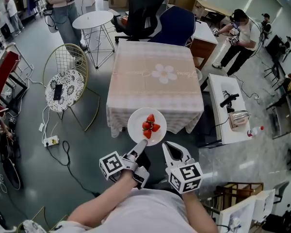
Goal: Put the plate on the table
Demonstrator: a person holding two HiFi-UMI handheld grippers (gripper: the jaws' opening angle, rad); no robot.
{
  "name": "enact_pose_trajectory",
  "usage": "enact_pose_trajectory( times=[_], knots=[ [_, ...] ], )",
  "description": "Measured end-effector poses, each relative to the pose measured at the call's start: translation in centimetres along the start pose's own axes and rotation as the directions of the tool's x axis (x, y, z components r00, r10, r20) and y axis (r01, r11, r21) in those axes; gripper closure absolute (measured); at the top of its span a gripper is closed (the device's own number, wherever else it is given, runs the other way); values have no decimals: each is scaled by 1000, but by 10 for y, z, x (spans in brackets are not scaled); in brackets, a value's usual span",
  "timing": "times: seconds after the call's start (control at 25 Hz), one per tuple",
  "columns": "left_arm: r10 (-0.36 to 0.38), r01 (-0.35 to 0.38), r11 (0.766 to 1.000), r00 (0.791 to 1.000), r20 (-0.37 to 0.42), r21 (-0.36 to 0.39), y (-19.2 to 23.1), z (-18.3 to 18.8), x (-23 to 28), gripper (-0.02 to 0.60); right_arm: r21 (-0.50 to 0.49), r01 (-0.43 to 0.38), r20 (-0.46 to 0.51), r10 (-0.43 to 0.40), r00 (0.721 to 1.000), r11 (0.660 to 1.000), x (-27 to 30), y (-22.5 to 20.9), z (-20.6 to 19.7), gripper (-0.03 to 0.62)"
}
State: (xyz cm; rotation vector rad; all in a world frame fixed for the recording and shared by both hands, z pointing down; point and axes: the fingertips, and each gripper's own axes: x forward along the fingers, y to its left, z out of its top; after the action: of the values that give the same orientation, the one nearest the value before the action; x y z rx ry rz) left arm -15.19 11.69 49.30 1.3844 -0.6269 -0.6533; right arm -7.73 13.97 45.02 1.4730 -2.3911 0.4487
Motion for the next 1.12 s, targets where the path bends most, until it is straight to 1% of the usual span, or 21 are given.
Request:
enact_pose_trajectory(
  times=[0.2, 0.36, 0.52, 0.68, 0.8, 1.12],
  knots=[
    [-7, 8, 1000, 1000, -11, 28, -5, 3, 26, 563, 5, -11, 11, 11, 1000, 1000, 11, -20, 4, 589],
    [3, -3, 998, 1000, 3, 60, -6, 8, 49, 563, 8, -44, 26, 44, 999, 999, 27, -42, 9, 589],
    [5, -6, 998, 1000, 26, 66, -10, 7, 80, 563, 20, -74, 32, 74, 997, 997, 38, -75, 19, 589],
    [22, -26, 997, 998, 53, 66, -7, 0, 117, 563, 26, -114, 33, 113, 993, 993, 48, -112, 26, 589],
    [34, -38, 996, 998, 60, 82, -7, -7, 145, 563, 30, -131, 29, 130, 991, 991, 53, -139, 29, 589],
    [55, -65, 993, 992, 110, 96, -14, -22, 197, 563, 54, -182, 32, 181, 983, 982, 57, -197, 38, 589]
  ],
)
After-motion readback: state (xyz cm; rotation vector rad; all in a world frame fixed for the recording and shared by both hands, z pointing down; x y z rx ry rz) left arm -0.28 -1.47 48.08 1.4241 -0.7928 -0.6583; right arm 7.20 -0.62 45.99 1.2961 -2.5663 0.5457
